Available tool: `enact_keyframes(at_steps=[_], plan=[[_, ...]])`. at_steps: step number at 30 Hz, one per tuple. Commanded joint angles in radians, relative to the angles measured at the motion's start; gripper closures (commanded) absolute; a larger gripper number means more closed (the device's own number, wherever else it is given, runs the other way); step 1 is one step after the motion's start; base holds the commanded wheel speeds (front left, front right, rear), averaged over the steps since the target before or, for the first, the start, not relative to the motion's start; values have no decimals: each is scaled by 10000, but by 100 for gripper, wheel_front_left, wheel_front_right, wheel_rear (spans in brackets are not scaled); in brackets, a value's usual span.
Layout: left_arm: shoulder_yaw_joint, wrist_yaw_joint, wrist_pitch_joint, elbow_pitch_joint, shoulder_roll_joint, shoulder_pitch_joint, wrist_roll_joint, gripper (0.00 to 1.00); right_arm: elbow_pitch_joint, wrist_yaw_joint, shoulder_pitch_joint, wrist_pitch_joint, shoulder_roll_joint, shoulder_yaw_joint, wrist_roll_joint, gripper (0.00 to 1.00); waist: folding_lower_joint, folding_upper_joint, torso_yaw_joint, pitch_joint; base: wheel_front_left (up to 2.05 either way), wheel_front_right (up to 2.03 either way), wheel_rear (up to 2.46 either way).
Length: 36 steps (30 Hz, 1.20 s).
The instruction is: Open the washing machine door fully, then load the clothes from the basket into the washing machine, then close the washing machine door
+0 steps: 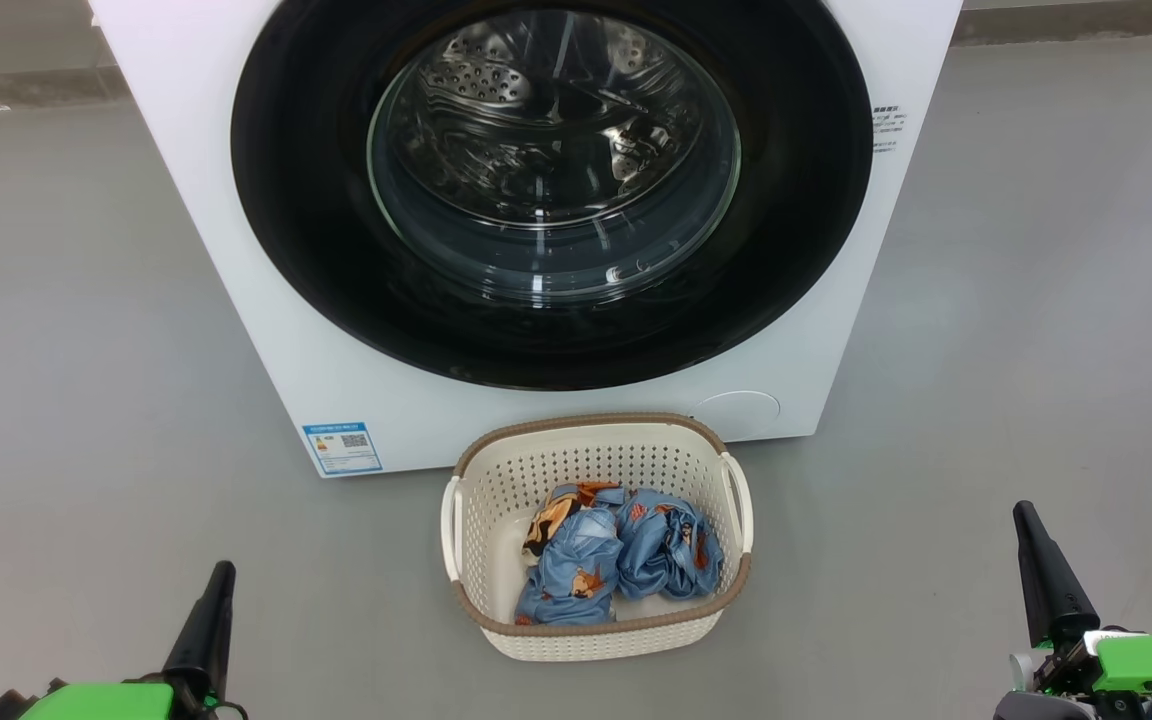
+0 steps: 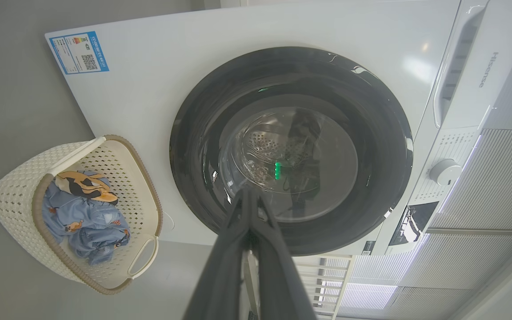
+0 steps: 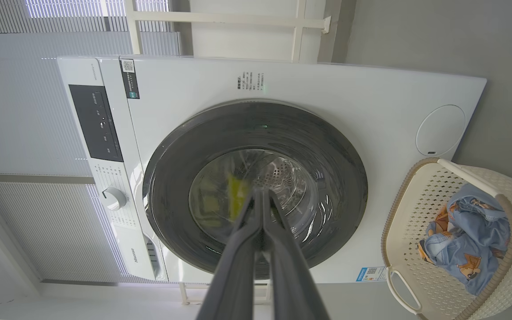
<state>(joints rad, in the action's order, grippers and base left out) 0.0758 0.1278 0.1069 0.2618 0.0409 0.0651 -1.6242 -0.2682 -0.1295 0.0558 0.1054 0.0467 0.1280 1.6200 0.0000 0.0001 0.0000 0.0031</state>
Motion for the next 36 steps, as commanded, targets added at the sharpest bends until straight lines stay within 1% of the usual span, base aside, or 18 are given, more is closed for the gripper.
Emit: enact_keyframes(at_steps=[1, 13, 14, 18, 22, 26, 30, 36], plan=[[354, 29, 42, -169, 118, 427, 135, 100, 235, -12, 519, 62, 57, -162, -98, 100, 0, -1, 0, 0, 0, 0, 0], [360, 29, 48, -169, 114, 428, 141, 100, 235, -12, 519, 67, 53, -157, -102, 100, 0, -1, 0, 0, 0, 0, 0], [8, 0, -1, -1, -2, 1, 1, 0, 0, 0, 1, 0, -2, 7, -2, 0, 0, -1, 0, 0, 0, 0, 0], [-49, -4, -8, 358, -134, -274, -3, 0, -429, 0, -230, -15, -122, -31, 1, 0, 0, -1, 0, 1, 0, 0, 0], [-70, -3, -94, 288, -128, -269, 34, 0, -397, 0, -217, -80, -119, -66, -18, 0, 3, -1, 4, 10, 0, 0, 0], [-110, -2, -214, 211, -121, -276, 109, 0, -376, -1, -214, -192, -110, -121, -77, 0, 22, -1, 17, -16, 0, 0, 0], [-128, -1, -331, 125, -114, -288, 241, 0, -360, -1, -209, -315, -83, -193, -200, 0, 2, -1, 24, 5, 0, 0, 0], [-171, 1, -508, -18, -99, -270, 571, 0, -325, -2, -168, -508, 4, -335, -539, 0, 0, -1, 37, 25, 0, 0, 0]])
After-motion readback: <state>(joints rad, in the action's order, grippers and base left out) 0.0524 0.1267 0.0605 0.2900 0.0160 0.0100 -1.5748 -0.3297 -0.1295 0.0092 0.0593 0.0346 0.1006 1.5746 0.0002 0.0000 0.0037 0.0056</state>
